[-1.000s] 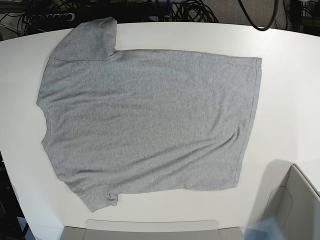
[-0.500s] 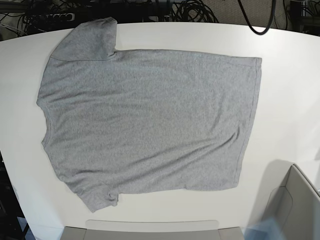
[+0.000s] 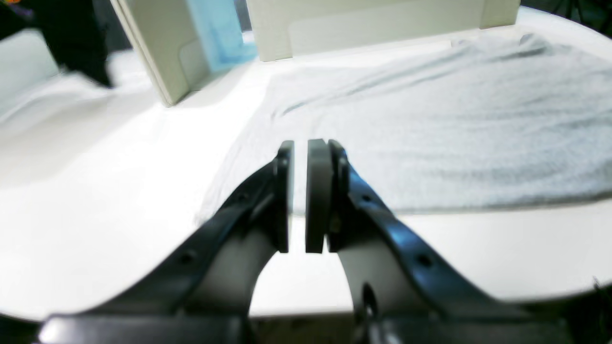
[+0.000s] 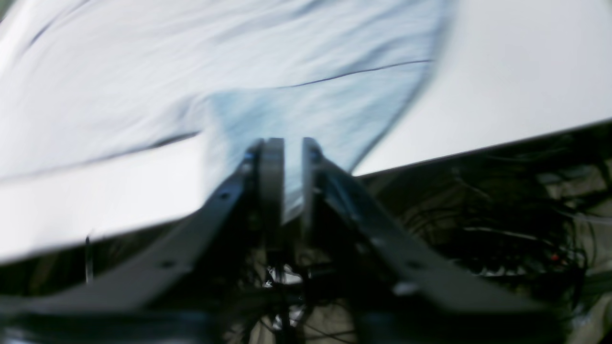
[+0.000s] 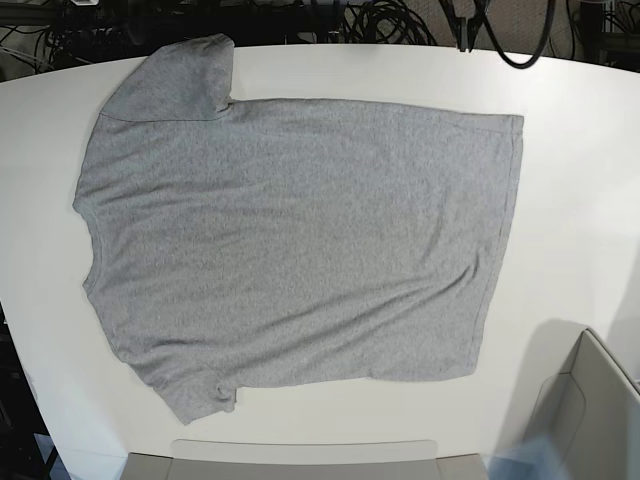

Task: Fold the T-shirt properly
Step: 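Lower both grippers onto the shirt's shoulder corners and grasp them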

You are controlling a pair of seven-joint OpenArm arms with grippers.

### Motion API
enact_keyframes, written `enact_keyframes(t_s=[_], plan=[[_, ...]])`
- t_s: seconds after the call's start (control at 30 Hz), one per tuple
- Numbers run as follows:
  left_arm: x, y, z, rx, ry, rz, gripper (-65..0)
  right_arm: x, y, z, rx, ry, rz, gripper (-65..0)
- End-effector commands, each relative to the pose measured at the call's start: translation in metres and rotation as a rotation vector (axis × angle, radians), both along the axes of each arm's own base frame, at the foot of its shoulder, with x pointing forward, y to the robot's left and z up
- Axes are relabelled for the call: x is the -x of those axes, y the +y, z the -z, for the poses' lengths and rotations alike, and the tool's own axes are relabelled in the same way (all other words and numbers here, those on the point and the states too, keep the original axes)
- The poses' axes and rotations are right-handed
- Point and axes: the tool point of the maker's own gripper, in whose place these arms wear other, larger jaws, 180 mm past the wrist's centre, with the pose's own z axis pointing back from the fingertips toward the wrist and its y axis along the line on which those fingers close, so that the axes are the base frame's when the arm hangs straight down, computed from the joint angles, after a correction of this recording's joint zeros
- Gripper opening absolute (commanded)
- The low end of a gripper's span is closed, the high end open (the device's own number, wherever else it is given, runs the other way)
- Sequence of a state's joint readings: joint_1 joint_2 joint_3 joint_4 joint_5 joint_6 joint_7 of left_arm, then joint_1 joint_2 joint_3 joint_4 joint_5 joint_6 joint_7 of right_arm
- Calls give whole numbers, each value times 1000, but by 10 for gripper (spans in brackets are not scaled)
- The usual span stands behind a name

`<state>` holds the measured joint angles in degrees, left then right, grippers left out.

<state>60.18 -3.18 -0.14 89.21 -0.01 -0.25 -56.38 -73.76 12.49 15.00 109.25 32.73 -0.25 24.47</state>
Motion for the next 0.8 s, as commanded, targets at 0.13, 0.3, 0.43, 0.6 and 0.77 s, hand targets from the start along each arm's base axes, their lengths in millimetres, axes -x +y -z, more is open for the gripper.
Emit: enact_keyframes(t_s=[0.13, 0.3, 0.43, 0.6, 0.77], plan=[[-5, 1, -3, -1, 15, -6, -588, 2, -28, 2, -70, 45, 117, -329], [-5, 1, 4, 5, 54, -12, -588, -18, -15, 16, -220, 69, 47, -351], [-5, 2, 6, 5, 60, -13, -588, -37, -12, 26, -262, 69, 10, -351], [-5, 3, 10, 4, 82, -19, -588, -54, -17, 34, -274, 94, 22, -351], [-5, 6, 11, -6, 93, -4, -588, -65, -34, 38, -266, 120, 65, -352]])
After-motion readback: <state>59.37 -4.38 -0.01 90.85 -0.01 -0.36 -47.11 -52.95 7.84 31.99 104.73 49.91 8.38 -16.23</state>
